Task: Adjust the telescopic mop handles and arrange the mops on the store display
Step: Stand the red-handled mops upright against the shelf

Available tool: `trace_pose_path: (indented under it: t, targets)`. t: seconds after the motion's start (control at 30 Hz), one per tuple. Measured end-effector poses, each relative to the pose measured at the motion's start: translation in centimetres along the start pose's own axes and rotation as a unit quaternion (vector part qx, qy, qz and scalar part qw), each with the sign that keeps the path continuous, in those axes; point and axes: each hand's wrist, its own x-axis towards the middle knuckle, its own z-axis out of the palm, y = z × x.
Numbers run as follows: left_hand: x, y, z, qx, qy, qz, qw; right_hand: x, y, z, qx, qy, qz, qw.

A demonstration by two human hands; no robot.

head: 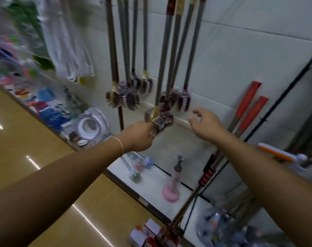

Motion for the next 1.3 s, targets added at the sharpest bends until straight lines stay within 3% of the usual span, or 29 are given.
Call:
trace_pose_path:
  t: [0.2, 0.43, 0.7, 1.0, 1.3]
  targets:
    - [5.6, 0.7, 7.0, -0.026, -0.069, 0.079, 0.994, -2.8, 7.0, 2.6, 0.030, 0.047, 0.137, 0.989]
    - [8.0, 5.1, 15.8, -0.063, -0.120, 0.154, 0.979, -6.1, 14.4, 6.2, 0.033, 0.030, 0.256, 0.966]
    - [9.6, 9.1, 23.5, -0.127, -0.165, 0.076, 0.975, -2.2, 21.8, 10.1, 0.093, -0.006, 0.336, 0.937]
    - [10.3, 11.9, 26.8, -0.133, -0.177, 0.036, 0.974, 1.9, 25.5, 10.8, 0.166, 0.094, 0.303, 0.934]
    - [8.9, 13.7, 27.9, -0.153, -0.183, -0.015, 0.971, -1.6, 22.0, 11.6, 0.188, 0.079, 0.199, 0.958]
